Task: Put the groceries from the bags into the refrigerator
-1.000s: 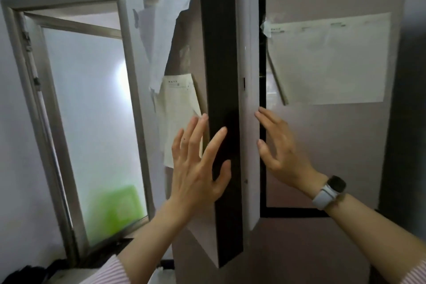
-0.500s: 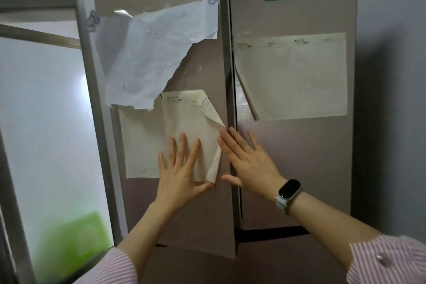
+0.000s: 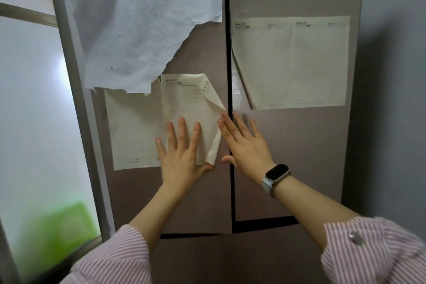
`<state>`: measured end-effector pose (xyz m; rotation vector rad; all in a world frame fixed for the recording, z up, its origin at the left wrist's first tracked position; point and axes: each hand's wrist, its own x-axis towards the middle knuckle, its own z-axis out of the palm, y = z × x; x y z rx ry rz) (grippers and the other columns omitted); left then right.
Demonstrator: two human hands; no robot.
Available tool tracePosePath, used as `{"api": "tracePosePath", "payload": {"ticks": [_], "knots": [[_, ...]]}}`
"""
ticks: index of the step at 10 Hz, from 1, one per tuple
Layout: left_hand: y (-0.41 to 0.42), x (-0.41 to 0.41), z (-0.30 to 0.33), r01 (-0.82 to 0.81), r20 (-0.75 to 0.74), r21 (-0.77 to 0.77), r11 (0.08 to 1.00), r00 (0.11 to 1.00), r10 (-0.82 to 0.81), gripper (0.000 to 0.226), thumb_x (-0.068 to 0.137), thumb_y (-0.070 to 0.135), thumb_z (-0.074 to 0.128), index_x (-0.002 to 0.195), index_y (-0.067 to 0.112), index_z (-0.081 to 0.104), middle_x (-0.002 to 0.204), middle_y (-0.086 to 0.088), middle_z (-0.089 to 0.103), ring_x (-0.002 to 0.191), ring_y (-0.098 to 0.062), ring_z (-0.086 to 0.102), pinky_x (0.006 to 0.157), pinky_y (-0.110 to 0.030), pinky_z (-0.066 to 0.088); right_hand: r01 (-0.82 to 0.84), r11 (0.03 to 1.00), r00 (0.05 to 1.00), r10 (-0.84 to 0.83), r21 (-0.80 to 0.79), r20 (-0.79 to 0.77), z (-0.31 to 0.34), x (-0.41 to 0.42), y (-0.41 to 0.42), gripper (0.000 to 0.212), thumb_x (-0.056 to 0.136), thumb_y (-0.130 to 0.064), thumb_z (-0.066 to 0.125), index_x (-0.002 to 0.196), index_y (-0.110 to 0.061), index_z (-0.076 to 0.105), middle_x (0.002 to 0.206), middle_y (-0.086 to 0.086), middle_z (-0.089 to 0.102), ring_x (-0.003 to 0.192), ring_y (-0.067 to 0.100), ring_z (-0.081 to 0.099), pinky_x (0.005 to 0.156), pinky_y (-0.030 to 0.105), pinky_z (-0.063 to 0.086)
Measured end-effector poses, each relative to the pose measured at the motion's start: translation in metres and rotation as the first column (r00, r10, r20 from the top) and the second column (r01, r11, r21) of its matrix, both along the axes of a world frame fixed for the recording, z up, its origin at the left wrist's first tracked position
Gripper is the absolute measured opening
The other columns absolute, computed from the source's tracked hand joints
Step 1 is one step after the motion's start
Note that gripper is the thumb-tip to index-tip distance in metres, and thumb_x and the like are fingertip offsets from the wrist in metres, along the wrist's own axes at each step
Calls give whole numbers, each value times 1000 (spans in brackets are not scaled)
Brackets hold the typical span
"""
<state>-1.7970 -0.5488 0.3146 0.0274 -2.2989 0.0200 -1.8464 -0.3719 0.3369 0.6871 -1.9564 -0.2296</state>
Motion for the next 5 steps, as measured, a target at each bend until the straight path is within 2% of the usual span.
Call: {"api": "tracePosePath", "payload": {"ticks": [1,2,3,4,5], "knots": [[5,-12,1,-17,15,14,1000,1000,17,130,45,63,78,146,24,6,153,-10,2,139,-38,0,100,-68,7,58,997,998,-56,-42,40,-1,-12,-6,119,46,-62,78,139,-9,23,147,6,28,136,27,30,102,55,33],[7,-23,3,-49,44,21,999,998,48,132,51,63,76,144,27,-10,152,-10,-8,138,-38,-9,101,-65,0,104,992,992,-98,-69,85,3,-24,-11,121,42,-61,79,138,-11,25,146,5,31,134,29,33,99,57,35],[8,-28,6,-74,42,10,997,996,73,122,70,62,64,131,31,-37,142,-6,-40,130,-33,-36,102,-60,-15,108,990,986,-95,-88,137,0,-31,-13,118,46,-58,80,139,-9,25,149,7,29,135,29,23,100,58,33],[9,-25,6,-89,88,2,996,992,88,119,73,63,59,129,29,-41,139,-6,-46,128,-33,-41,101,-60,-18,60,996,972,-42,-69,233,3,-21,-11,105,60,-45,79,142,-8,24,151,11,26,140,32,13,104,60,27],[5,-33,-2,-87,5,42,995,996,87,131,60,62,71,138,28,-28,148,-9,-28,134,-35,-32,100,-61,-17,-101,993,829,114,-54,548,12,2,-1,70,91,-36,51,147,-18,13,156,2,-3,143,20,-7,116,51,10]]}}
